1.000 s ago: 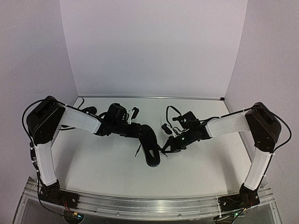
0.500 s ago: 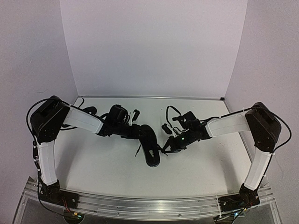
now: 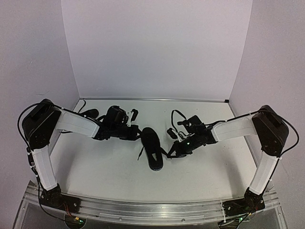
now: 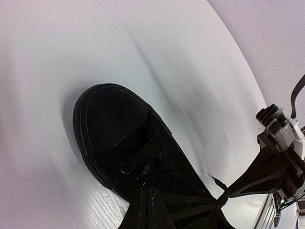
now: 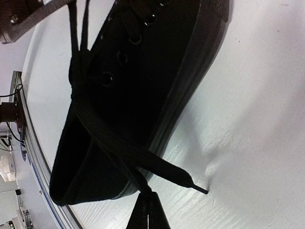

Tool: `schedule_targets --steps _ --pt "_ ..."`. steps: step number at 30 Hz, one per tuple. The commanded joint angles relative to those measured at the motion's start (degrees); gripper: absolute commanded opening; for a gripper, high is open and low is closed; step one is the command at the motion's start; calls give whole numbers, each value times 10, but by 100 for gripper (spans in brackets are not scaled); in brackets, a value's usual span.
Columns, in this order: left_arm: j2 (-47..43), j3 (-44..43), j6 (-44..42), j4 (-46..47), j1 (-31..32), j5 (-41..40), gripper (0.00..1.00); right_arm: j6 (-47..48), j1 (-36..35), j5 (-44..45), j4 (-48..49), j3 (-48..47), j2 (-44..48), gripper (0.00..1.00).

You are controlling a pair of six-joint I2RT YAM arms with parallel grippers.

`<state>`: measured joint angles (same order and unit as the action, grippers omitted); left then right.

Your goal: Tie the shoes

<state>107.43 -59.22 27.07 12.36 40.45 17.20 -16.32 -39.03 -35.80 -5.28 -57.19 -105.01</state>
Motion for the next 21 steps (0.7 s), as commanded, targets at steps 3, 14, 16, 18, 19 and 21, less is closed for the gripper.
schedule_targets --steps 3,14,16,18,19,21 --pt "-42 3 -8 16 -5 -52 0 9 4 17 -11 29 34 0" --pt "-33 12 -3 15 -23 -66 0 15 3 25 -10 56 32 0" --pt "-32 14 -3 17 -26 -64 0 17 3 27 -9 58 30 0" --pt "-26 9 -8 15 -27 -52 0 17 3 28 -7 57 27 0" --pt "-23 6 -12 13 -27 -44 0 16 3 27 -6 54 25 0" --pt "-18 5 -15 14 -26 -33 0 11 3 23 -4 39 22 0"
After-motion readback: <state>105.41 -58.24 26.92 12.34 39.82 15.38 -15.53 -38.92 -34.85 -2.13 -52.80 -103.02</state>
